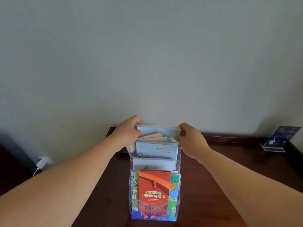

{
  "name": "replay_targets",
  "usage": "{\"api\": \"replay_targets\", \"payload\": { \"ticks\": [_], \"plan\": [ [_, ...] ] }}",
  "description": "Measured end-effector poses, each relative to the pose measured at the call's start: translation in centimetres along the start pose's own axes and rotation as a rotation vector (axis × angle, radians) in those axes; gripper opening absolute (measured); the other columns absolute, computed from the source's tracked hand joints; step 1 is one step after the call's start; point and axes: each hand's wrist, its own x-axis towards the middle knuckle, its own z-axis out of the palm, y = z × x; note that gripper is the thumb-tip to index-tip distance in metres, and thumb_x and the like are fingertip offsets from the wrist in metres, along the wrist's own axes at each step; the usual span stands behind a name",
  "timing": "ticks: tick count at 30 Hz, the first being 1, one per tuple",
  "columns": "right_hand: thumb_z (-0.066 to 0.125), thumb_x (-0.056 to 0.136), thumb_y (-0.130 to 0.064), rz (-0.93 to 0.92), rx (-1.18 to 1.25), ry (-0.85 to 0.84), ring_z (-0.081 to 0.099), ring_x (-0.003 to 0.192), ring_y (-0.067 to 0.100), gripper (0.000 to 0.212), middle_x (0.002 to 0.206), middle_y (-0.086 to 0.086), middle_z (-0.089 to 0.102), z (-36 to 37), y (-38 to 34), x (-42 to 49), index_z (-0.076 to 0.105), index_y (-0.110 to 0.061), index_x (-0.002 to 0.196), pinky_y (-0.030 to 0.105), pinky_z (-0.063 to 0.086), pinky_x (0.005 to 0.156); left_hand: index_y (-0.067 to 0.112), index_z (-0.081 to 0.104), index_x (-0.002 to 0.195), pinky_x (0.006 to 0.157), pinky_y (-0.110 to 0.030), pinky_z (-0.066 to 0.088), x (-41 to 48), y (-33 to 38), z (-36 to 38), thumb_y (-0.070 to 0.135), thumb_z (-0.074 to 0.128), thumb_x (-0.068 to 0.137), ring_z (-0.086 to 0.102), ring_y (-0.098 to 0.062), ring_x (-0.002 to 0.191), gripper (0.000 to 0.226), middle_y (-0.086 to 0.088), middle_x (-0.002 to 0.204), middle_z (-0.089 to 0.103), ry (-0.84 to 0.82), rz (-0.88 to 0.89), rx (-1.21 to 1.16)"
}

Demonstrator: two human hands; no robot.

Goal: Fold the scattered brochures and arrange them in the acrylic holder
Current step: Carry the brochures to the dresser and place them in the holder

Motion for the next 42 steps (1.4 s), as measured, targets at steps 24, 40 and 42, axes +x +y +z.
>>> {"api": "replay_targets", "payload": {
  "ticks": [24, 40, 42],
  "plan": [
    [0.060, 0.092, -0.015, -0.038, -0.060, 0.015, 0.064, 0.079, 0.020, 0.020, 0.087, -0.004, 0.064, -0.3, -0.6, -0.1, 0.058, -0.023, 0.111, 0.041, 0.056, 0.073, 0.031, 0.055, 0.103, 0.051, -0.025, 0.038, -0.2, 0.2, -0.7, 0.016, 0.054, 0.090, 0.052, -0.015, 0.064, 0.019, 0.000, 0.090, 0.058, 0.036, -0.016, 0.028],
    [0.051, 0.092, -0.020, 0.140, 0.002, 0.118, 0.057, 0.075, 0.007, 0.015, 0.086, -0.011, 0.059, 1.8, 0.1, -4.1, 0.054, -0.020, 0.107, 0.027, 0.044, 0.057, 0.019, 0.062, 0.086, 0.076, -0.043, 0.061, -2.7, -2.1, 0.8, 0.007, 0.050, 0.090, 0.073, -0.019, 0.074, 0.017, -0.007, 0.084, 0.070, 0.078, -0.118, -0.142],
    [0.051, 0.092, -0.020, 0.150, 0.013, 0.157, 0.057, 0.076, 0.008, 0.014, 0.088, -0.009, 0.062, 1.6, 0.1, -4.3, 0.055, -0.019, 0.106, 0.031, 0.048, 0.062, 0.020, 0.063, 0.092, 0.078, -0.042, 0.060, -2.6, -1.7, 1.3, 0.005, 0.044, 0.088, 0.071, -0.021, 0.079, 0.024, -0.004, 0.088, 0.068, 0.086, -0.070, -0.079]
  ]
}}
